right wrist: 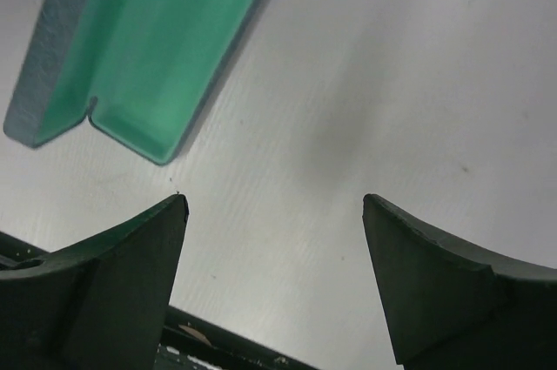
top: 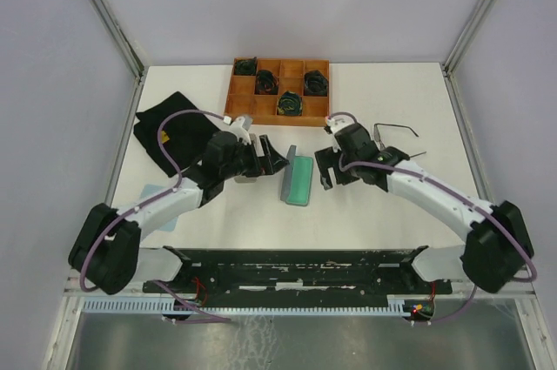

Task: Organize the sunglasses
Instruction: Place the sunglasses case at the center of the board, then adjust the sunglasses case at the center of the board.

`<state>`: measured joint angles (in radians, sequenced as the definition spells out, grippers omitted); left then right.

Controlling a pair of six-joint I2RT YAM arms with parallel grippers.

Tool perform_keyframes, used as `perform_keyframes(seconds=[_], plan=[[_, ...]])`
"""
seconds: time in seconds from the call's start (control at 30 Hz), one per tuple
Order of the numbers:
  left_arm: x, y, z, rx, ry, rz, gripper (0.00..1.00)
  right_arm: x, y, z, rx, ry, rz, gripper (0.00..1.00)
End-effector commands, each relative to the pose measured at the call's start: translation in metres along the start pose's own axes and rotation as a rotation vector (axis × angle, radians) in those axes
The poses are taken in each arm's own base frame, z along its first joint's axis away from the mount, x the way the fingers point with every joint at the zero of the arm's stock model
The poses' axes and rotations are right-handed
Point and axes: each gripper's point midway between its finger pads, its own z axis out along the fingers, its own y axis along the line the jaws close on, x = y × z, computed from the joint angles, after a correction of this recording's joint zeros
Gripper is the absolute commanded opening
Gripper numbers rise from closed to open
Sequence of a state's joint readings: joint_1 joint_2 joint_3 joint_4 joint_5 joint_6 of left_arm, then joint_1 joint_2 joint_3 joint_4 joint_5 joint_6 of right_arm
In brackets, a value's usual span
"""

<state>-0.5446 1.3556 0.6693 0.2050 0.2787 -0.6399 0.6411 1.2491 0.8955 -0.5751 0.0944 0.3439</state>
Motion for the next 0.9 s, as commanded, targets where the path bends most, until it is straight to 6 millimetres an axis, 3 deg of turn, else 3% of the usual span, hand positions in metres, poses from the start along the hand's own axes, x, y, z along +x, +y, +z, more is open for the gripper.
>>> perform_keyframes(seconds=[0.0,0.2,0.27,0.47,0.63,0.87], plan=[[-0.035,0.005,-0.031,-0.118,-0.147,0.046,0.99,-0.068,0.020,0.027,-0.109,-0.116,-0.162,0.89],[-0.048,0.001,-0.080,-0.180,-0.227,0.066,0.99,-0.106,0.036,0.079,-0.242,-0.080,-0.239,0.76],[-0.047,-0.003,-0.091,-0.175,-0.234,0.064,0.99,-0.106,0.038,0.103,-0.263,-0.024,-0.252,0.72],[-0.051,-0.007,-0.124,-0.193,-0.287,0.070,1.00,-0.109,0.033,0.144,-0.278,0.056,-0.241,0.68],[-0.052,-0.009,-0.137,-0.204,-0.296,0.087,1.00,-0.108,0.033,0.159,-0.310,0.098,-0.239,0.63],[-0.053,-0.009,-0.138,-0.207,-0.296,0.093,0.98,-0.093,0.036,0.162,-0.349,0.148,-0.237,0.59]])
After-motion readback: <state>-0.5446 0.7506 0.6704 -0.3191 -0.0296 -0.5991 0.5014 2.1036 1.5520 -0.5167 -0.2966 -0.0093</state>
